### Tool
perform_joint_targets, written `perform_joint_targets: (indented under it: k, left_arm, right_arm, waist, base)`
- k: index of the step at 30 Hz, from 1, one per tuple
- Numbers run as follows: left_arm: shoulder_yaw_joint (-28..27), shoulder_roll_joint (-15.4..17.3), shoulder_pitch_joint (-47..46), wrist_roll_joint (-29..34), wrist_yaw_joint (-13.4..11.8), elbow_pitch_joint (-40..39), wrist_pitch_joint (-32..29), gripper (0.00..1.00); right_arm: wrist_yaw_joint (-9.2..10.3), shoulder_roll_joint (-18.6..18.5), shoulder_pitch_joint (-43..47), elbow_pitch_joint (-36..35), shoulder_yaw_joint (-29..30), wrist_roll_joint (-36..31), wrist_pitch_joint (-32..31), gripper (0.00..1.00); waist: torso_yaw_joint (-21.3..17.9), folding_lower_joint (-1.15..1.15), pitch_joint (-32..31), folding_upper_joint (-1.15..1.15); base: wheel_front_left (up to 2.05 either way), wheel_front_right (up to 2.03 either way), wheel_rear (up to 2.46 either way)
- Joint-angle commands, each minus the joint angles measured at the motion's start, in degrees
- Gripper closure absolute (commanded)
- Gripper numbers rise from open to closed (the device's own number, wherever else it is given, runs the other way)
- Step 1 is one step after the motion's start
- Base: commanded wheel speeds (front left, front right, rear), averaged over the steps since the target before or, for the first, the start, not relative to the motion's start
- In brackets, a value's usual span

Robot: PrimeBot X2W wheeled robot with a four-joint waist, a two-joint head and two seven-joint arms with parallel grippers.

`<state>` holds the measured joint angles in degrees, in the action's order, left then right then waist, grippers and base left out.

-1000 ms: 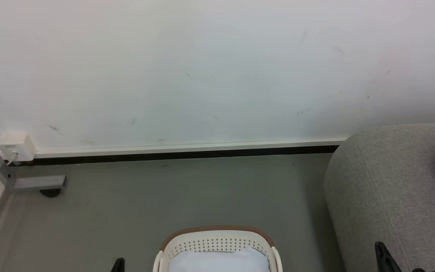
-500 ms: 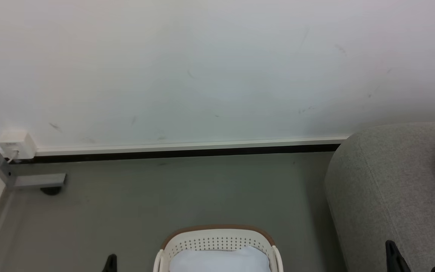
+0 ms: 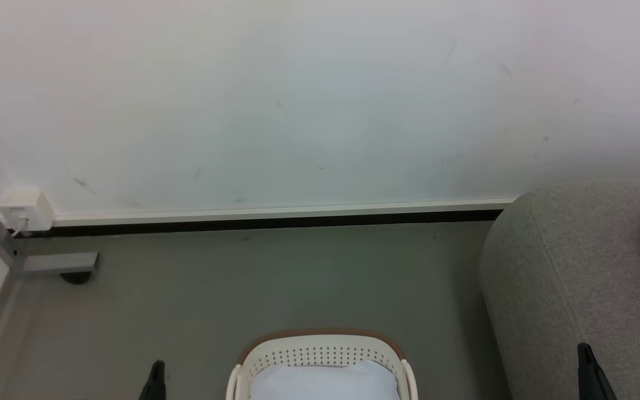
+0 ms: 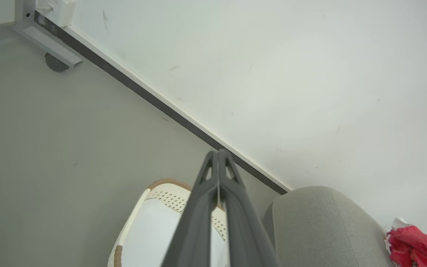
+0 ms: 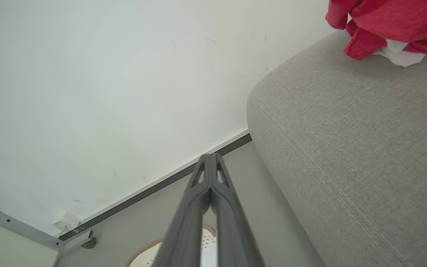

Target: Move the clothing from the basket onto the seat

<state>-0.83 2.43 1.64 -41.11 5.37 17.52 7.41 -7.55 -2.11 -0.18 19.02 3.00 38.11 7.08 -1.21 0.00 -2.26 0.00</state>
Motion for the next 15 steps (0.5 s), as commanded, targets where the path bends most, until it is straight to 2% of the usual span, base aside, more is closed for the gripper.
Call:
perform_joint_targets:
  k: [1, 15]
  left_arm:
    - [-0.4, 0.3, -1.5, -2.3, 0.3, -1.0, -0.5, 1.00]
    - [-1.5, 0.4, -2.9, -11.8, 0.7, -1.5, -3.2, 1.00]
  right_arm:
    - [0.02, -0.6, -1.9, -1.1, 0.3, 2.3, -0.4, 1.00]
    - [0.03, -0.7, -2.8, -1.9, 1.0, 12.5, -3.0, 1.00]
  waist:
    - [0.0, 0.00, 0.0, 0.00]
    - [0.2, 0.00, 0.4, 0.00]
  base:
    - [0.00, 0.00, 0.00]
    - [0.00, 0.00, 0.00]
